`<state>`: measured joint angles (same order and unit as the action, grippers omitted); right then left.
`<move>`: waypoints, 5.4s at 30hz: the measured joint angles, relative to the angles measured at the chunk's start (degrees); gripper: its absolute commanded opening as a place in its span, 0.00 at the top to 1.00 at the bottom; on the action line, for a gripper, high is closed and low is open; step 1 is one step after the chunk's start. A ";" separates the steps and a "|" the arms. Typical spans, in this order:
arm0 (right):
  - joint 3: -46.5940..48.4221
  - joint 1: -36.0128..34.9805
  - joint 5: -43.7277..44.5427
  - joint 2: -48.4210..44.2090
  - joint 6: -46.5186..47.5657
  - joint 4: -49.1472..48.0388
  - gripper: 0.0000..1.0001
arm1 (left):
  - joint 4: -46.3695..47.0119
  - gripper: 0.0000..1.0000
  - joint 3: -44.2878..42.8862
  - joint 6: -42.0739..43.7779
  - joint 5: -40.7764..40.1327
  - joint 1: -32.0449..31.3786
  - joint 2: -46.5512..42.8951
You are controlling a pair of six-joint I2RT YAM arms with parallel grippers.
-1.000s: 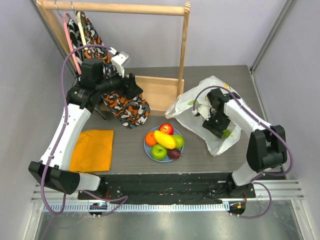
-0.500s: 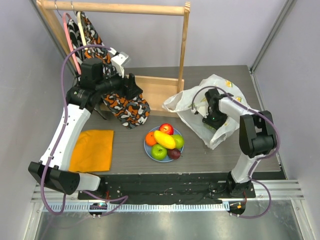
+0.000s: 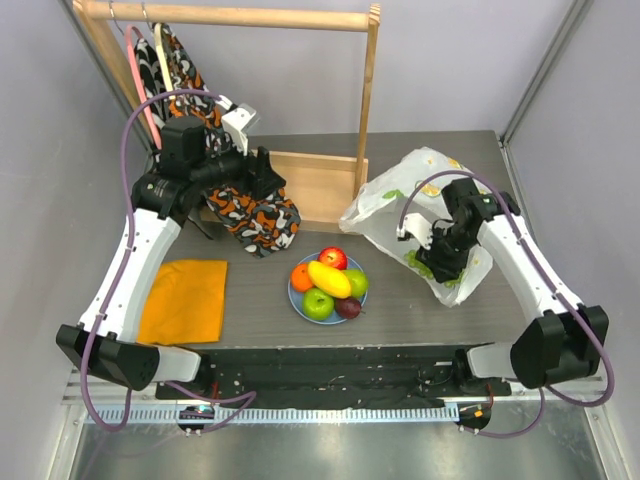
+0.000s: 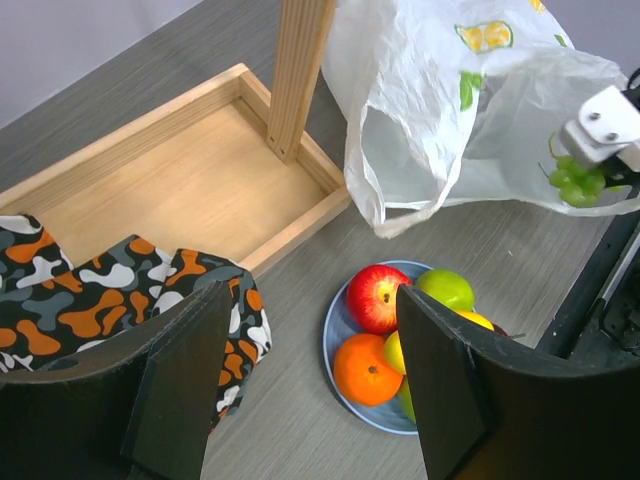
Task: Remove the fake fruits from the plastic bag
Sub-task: Take out the fake fruit from the plastic bag, then place the fake fruit on the plate, then pick up the fake fruit from the center of the board.
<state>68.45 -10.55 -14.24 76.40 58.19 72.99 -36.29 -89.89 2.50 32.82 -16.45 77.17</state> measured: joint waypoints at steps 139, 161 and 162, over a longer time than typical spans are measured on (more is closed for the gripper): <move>15.45 -19.19 -15.43 0.48 -24.85 -10.56 0.00 | -1.25 0.26 2.71 3.41 -2.89 0.35 2.05; -18.12 -53.11 8.22 -2.89 -22.08 -29.57 0.04 | -1.29 0.24 14.56 2.10 -3.65 7.30 -16.87; -18.56 -53.11 9.03 -2.49 -22.10 -30.18 0.04 | -1.29 0.24 15.19 1.97 -3.45 7.80 -17.53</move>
<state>49.89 -63.66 -5.21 73.91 36.10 42.81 -37.58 -74.70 4.47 29.36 -8.64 59.64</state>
